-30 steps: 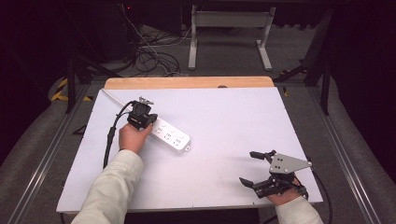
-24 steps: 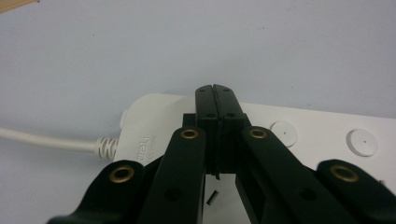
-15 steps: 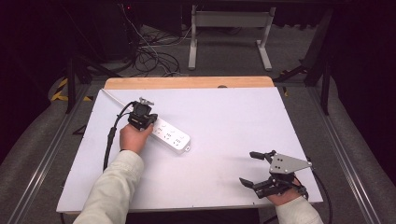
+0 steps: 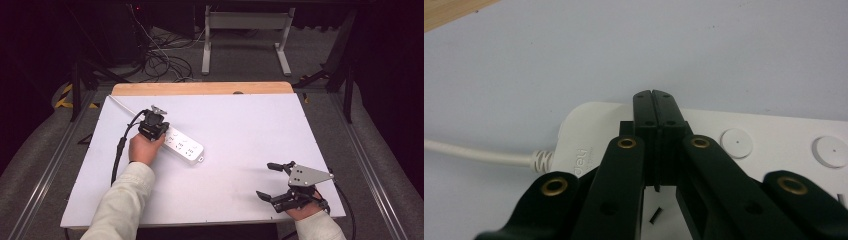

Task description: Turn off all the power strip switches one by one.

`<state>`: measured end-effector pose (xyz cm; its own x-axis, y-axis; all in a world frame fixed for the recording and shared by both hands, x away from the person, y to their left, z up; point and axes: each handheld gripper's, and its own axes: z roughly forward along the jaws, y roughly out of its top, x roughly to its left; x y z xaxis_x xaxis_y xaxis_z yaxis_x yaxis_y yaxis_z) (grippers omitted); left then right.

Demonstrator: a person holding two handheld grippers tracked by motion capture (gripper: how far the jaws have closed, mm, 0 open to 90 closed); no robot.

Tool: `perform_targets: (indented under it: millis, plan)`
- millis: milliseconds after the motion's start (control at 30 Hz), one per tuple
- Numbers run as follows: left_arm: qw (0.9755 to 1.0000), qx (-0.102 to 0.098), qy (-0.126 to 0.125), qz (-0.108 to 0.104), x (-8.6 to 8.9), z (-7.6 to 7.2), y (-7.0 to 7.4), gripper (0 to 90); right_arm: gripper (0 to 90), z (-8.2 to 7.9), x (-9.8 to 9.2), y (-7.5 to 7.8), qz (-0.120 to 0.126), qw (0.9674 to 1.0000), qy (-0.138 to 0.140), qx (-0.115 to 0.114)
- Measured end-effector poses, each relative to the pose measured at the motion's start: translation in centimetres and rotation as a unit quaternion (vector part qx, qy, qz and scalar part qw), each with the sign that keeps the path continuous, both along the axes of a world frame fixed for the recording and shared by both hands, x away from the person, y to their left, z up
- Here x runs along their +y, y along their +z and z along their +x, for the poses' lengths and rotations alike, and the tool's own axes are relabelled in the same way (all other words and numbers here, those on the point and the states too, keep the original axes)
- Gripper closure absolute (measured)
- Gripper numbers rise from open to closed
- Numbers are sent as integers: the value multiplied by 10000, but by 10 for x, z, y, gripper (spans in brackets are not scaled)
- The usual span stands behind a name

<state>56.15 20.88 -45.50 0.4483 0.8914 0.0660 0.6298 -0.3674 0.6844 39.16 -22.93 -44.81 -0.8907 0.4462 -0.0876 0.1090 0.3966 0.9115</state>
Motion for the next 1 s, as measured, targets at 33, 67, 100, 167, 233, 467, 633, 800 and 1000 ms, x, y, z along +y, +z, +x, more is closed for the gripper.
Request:
perform_targets:
  millis: [33,67,100,167,233,467,633,800,1000]
  plan:
    - [10000,13,23,-35,0,0,0,900,93,0,0,0,2,10000,1,2]
    - [10000,13,15,-10,1,0,0,900,93,0,0,0,2,10000,1,3]
    - [10000,3,19,-27,1,-1,0,900,93,0,0,0,2,10000,4,5]
    - [10000,-78,29,-2,1,-2,-1,900,93,0,0,0,0,10000,4,4]
    - [9999,-94,44,-45,0,-3,-2,900,93,0,0,0,1,10000,2,2]
    - [9999,-102,66,-39,0,-4,-3,900,93,-1,0,0,2,10000,5,2]
    - [9999,-132,74,13,-1,-4,-3,900,93,-1,0,0,-2,10000,13,6]
    - [9999,-106,75,-38,0,-4,-3,900,93,-1,0,0,5,10000,17,8]
    - [9999,-58,153,-36,-2,-2,-3,900,93,-1,0,0,12,10000,20,4]
